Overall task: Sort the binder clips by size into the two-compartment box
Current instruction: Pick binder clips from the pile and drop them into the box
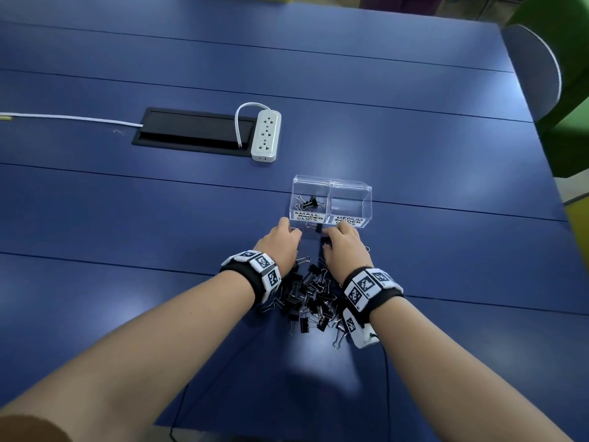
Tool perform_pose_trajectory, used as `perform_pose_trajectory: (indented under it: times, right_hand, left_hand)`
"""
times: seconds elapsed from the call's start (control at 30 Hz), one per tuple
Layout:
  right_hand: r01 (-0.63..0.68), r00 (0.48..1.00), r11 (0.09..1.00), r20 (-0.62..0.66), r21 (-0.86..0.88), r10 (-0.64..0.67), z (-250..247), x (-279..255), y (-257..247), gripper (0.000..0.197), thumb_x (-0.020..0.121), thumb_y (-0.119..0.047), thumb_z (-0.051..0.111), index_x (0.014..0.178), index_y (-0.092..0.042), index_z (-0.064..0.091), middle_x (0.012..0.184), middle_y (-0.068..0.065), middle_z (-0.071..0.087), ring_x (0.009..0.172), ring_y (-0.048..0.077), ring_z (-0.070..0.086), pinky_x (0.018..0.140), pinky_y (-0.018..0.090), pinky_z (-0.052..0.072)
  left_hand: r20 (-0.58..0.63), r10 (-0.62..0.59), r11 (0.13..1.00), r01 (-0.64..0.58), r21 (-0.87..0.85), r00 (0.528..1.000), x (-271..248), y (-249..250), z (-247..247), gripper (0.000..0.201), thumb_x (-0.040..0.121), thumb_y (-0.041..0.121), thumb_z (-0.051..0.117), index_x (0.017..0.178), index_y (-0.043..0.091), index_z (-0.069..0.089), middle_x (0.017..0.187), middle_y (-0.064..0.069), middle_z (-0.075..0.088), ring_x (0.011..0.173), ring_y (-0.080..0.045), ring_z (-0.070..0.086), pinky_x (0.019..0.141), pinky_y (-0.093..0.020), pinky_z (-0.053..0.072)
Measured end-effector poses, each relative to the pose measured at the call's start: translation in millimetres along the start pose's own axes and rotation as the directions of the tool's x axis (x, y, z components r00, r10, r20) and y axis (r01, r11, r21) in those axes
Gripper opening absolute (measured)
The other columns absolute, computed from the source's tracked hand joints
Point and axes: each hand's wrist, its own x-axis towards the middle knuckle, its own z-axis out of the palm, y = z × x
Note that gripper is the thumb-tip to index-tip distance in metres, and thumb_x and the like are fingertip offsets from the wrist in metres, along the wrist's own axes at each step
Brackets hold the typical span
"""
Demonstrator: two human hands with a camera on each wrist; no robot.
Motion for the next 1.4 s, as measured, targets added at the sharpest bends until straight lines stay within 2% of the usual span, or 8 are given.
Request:
perform_pose_trajectory:
  times: [0.23,0.5,0.6,0.8,0.9,1.0,1.1,1.4]
  right_hand:
    - [-0.061,0.998,0.998,0.019,0.020,0.061,14,0,-2,0.020,0.087,-0.001,0.049,0.105,-0.006,0.058,0.112,0.012,0.050,0.107,0.030,0.048,0.087,0.039,0.047]
    - [-0.040,0.990,0.961,-0.121,0.273,0.075,-27,20,-17,0.018,0.088,-0.008,0.051,0.102,-0.012,0.062,0.107,0.004,0.058,0.088,0.017,0.054,0.089,0.030,0.047]
    - [-0.025,0.985,0.942,-0.154,0.335,0.081,-44,40,-27,0.022,0.088,-0.007,0.051,0.107,-0.013,0.061,0.108,0.003,0.060,0.086,0.014,0.055,0.088,0.029,0.049]
    - [0.056,0.980,0.966,-0.200,0.253,-0.005,-47,38,-35,0.019,0.088,-0.006,0.049,0.100,-0.008,0.064,0.106,0.009,0.061,0.090,0.022,0.060,0.085,0.029,0.048]
    - [0.022,0.999,0.991,-0.035,0.129,-0.017,-32,25,-32,0.025,0.088,-0.005,0.046,0.101,-0.007,0.067,0.110,0.011,0.063,0.098,0.028,0.060,0.090,0.032,0.046]
    - [0.002,0.989,1.000,0.150,0.005,-0.003,-14,17,-26,0.038,0.087,-0.003,0.044,0.122,-0.012,0.056,0.128,0.006,0.051,0.118,0.028,0.050,0.098,0.043,0.046]
    - [-0.007,0.985,0.998,0.171,-0.057,0.017,-6,12,-19,0.045,0.085,0.001,0.047,0.128,-0.010,0.051,0.132,0.006,0.046,0.126,0.028,0.037,0.100,0.046,0.045]
    - [0.011,0.996,0.993,0.090,-0.122,0.000,5,12,-9,0.022,0.083,0.003,0.049,0.097,0.000,0.066,0.112,0.011,0.051,0.110,0.031,0.047,0.087,0.042,0.050]
  left_hand:
    - [-0.068,0.040,0.999,-0.039,0.019,0.997,-5,2,6,0.023,0.084,-0.004,0.049,0.103,0.009,0.048,0.110,-0.011,0.046,0.094,-0.029,0.051,0.063,-0.036,0.044]
    - [-0.046,-0.003,0.983,-0.005,-0.182,0.999,-4,0,5,0.027,0.086,0.003,0.051,0.112,0.010,0.049,0.113,-0.011,0.042,0.083,-0.028,0.051,0.076,-0.042,0.052]
    - [-0.018,-0.009,0.965,0.004,-0.263,1.000,-3,-2,-2,0.027,0.086,0.004,0.050,0.111,0.012,0.056,0.113,-0.010,0.053,0.095,-0.029,0.056,0.087,-0.040,0.050]
    - [-0.285,0.000,0.907,-0.120,-0.404,0.959,-4,11,-39,0.017,0.084,0.004,0.051,0.095,0.012,0.060,0.091,0.000,0.054,0.075,-0.018,0.051,0.074,-0.033,0.048]
    - [-0.394,-0.034,0.878,-0.161,-0.451,0.918,11,14,-61,0.015,0.082,0.004,0.052,0.091,0.011,0.061,0.096,-0.006,0.058,0.079,-0.021,0.057,0.077,-0.034,0.051]
    - [-0.373,-0.060,0.897,-0.113,-0.427,0.926,33,14,-74,0.014,0.084,0.002,0.051,0.090,0.009,0.063,0.100,-0.010,0.058,0.085,-0.024,0.059,0.082,-0.035,0.051]
    - [-0.312,-0.072,0.917,-0.061,-0.395,0.947,47,15,-74,0.014,0.086,0.003,0.052,0.092,0.009,0.063,0.104,-0.011,0.059,0.089,-0.025,0.060,0.083,-0.033,0.051]
    - [-0.291,-0.016,0.897,-0.116,-0.427,0.957,0,0,-38,0.013,0.084,0.006,0.056,0.092,0.013,0.063,0.091,0.001,0.053,0.079,-0.014,0.051,0.077,-0.027,0.047]
